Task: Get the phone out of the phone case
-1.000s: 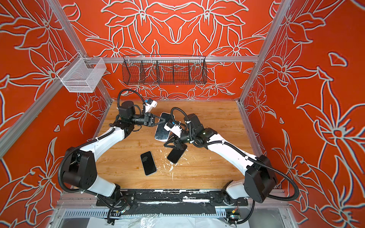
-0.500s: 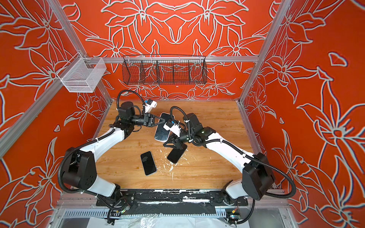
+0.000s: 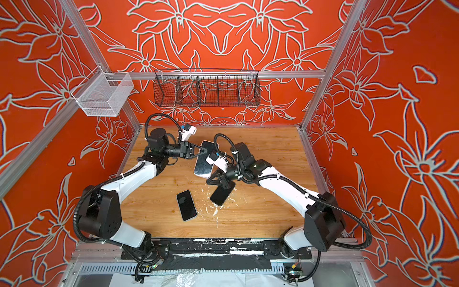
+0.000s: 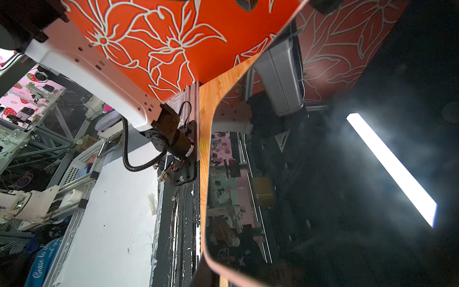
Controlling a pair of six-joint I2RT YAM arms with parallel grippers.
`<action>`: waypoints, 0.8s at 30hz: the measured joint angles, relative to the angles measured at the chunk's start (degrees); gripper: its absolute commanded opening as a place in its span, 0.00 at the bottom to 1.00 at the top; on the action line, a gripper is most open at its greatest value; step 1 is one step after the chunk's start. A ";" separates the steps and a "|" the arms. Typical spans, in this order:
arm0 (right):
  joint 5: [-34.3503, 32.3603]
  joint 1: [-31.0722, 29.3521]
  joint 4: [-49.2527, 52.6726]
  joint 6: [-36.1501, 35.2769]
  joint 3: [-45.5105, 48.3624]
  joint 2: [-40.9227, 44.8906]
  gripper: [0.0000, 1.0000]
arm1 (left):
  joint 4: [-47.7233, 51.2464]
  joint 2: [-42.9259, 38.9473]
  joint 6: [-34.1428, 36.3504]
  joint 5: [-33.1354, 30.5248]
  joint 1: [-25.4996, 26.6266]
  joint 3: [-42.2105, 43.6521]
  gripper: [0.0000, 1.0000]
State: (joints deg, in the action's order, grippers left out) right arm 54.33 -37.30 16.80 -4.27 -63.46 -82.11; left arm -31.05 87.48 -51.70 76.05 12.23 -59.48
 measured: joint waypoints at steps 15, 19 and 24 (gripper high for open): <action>1.64 0.70 -1.11 1.14 -0.35 0.00 0.22 | -1.22 0.00 -0.72 -0.17 0.26 1.20 0.00; 2.69 0.85 -0.44 2.47 -0.35 -0.33 0.17 | -1.77 -0.22 0.11 -0.11 0.22 1.20 0.00; 4.28 0.94 -0.48 3.06 -0.66 -1.01 0.14 | -1.99 -1.18 1.03 -0.13 0.20 1.57 0.00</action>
State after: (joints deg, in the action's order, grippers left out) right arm 58.61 -36.36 16.32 -1.21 -64.12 -83.11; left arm -33.04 86.30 -50.68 75.92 12.43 -57.91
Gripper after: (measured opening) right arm 0.171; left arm 0.098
